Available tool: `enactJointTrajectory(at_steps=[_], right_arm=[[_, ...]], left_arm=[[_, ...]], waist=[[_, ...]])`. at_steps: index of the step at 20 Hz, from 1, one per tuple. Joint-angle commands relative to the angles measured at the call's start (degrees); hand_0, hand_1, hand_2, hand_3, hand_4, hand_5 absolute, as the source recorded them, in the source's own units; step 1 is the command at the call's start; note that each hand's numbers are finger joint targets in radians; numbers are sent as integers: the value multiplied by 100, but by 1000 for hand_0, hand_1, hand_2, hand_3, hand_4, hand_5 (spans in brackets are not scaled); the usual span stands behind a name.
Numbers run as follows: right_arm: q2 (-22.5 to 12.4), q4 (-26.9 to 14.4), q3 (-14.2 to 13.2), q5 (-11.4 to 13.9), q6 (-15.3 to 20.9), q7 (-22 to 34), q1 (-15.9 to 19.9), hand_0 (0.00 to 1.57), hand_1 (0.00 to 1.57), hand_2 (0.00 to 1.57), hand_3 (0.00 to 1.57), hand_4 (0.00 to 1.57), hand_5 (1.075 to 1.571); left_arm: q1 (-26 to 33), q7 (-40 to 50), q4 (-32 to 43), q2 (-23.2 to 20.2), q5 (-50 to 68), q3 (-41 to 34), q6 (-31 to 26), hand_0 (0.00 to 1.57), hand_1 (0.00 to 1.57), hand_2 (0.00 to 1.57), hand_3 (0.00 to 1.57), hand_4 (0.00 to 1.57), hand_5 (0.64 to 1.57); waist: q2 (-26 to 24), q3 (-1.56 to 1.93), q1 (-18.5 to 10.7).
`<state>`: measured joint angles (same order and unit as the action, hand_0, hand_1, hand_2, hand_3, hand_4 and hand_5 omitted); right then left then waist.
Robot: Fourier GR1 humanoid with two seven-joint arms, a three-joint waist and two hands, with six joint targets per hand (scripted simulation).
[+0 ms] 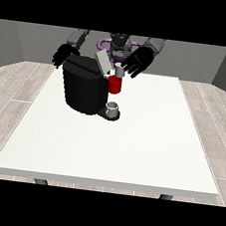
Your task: Insert the coffee pod into the coffee machine and close the lid
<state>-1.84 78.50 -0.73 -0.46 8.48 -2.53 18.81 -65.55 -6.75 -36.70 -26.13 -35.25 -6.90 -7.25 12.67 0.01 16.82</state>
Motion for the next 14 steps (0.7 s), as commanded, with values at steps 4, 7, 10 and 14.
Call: enactJointTrajectory(at_steps=[4, 7, 10, 14], right_arm=[[36, 124, -39, 32, 146, 84, 120, 0, 0, 0, 0, 526, 1571], [-27, 101, -138, -61, 96, 178, 277, 0, 0, 0, 0, 481, 1571], [-91, 4, -150, -54, -11, -24, -59, 0, 0, 0, 0, 514, 1571], [-154, 44, -238, -140, -72, -42, 145, 0, 0, 0, 0, 499, 1571]], left_arm=[[-224, 118, 117, -33, -59, -38, -83, 1305, 1305, 1326, 1229, 500, 1571], [-348, 249, 88, 145, -123, 11, 46, 1268, 1268, 1300, 1217, 512, 1571], [-276, 100, 86, 48, -108, 26, -180, 1251, 1251, 1294, 1208, 506, 1571], [-370, 130, 88, 119, -179, 7, 53, 1185, 1185, 1264, 1195, 497, 1571]], waist=[[112, -1, 56], [196, 0, 128], [132, 1, 46], [303, 1, 96]])
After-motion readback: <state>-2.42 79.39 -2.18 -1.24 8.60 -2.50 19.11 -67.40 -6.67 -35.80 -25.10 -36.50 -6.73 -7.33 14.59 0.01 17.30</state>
